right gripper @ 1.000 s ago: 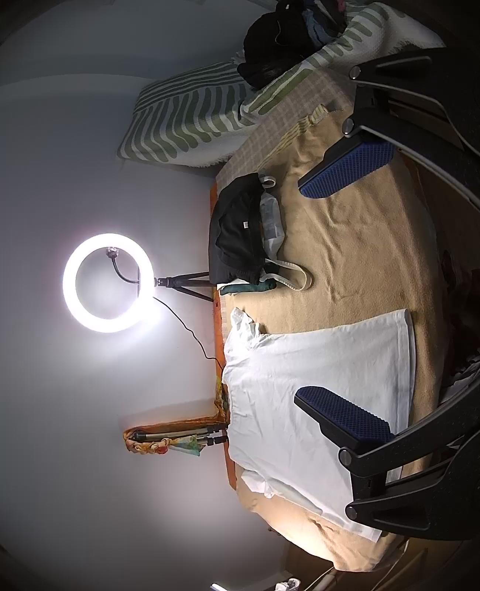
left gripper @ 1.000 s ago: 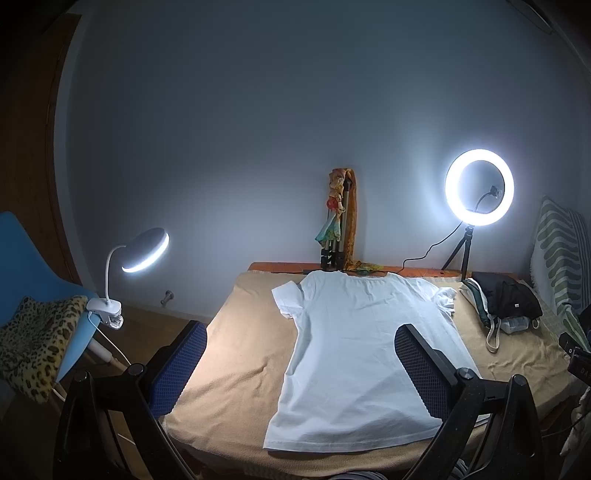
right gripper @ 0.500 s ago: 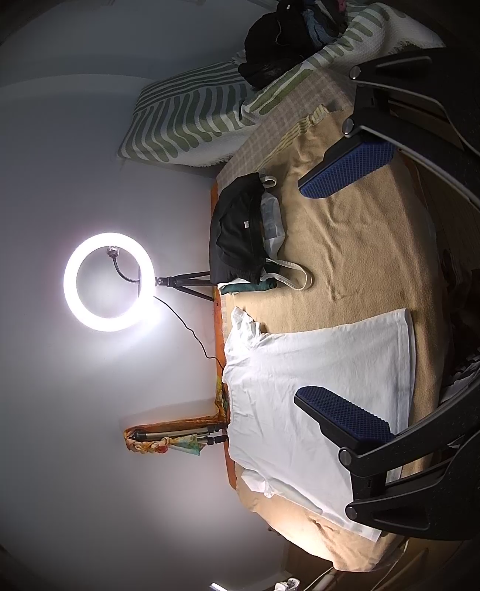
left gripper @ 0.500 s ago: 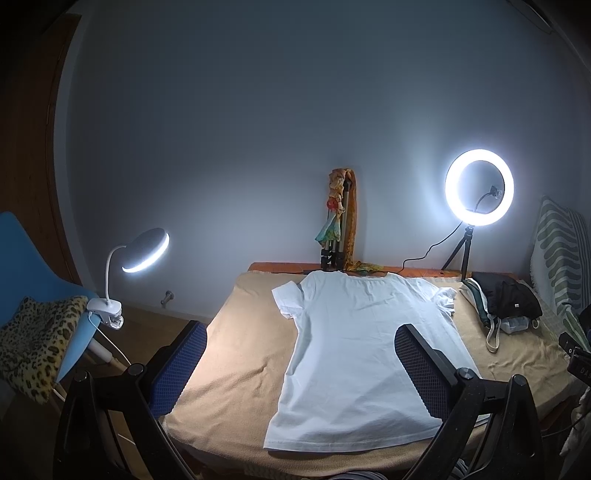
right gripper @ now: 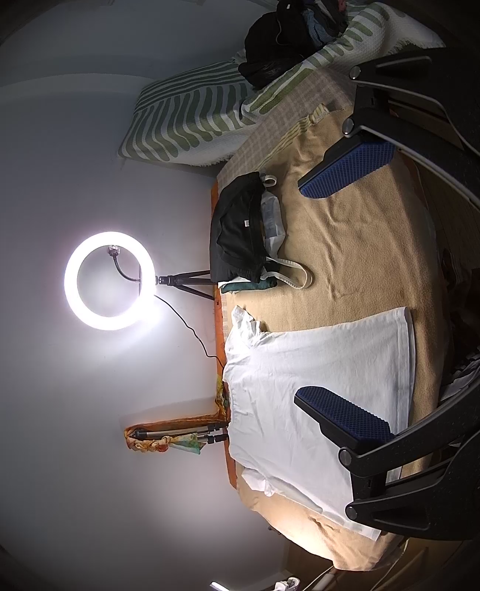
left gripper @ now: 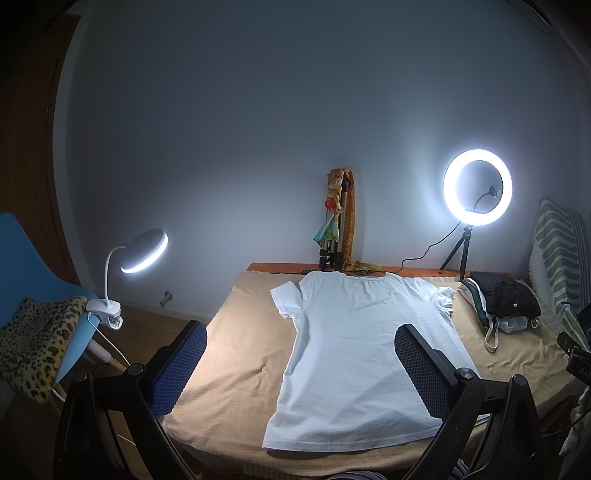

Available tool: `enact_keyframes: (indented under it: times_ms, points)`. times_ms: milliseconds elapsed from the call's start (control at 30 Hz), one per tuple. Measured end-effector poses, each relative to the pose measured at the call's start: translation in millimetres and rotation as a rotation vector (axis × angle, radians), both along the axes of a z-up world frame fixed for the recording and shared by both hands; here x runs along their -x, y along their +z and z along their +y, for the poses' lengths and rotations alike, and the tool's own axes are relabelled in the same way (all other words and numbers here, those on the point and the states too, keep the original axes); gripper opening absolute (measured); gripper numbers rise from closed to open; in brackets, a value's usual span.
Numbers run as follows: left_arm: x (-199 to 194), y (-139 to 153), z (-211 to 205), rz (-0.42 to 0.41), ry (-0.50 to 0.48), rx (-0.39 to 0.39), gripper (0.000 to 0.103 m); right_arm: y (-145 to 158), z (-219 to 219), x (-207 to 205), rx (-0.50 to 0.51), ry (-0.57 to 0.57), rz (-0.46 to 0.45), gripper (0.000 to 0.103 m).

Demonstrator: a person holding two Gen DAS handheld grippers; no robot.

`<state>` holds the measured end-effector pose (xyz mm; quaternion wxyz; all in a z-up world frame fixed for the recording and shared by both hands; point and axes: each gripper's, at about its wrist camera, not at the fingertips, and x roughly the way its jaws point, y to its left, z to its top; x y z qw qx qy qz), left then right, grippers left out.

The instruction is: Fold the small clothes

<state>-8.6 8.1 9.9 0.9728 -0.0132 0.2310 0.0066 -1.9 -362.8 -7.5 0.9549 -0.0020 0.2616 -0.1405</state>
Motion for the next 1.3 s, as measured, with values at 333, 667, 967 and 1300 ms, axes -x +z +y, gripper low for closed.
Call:
enact_keyframes:
  times_ms: [333,667,967,1300]
  points:
    - [-1,0,1,0.003,0.000,0.003,0.103,1,1,0,0.000,0.001,-0.001,0.103]
    - [0,-1,1,0.006,0.000,0.004,0.103,0,1,0,0.000,0.003,-0.001,0.103]
    - [-4,-5,3,0.014,0.005,0.004,0.103,-1,4,-6,-0.003,0.004,0.002,0.103]
    - [-13,-14,13,0.024,0.020,-0.018,0.103,-1,10,-38,0.007,0.077,-0.016,0.103]
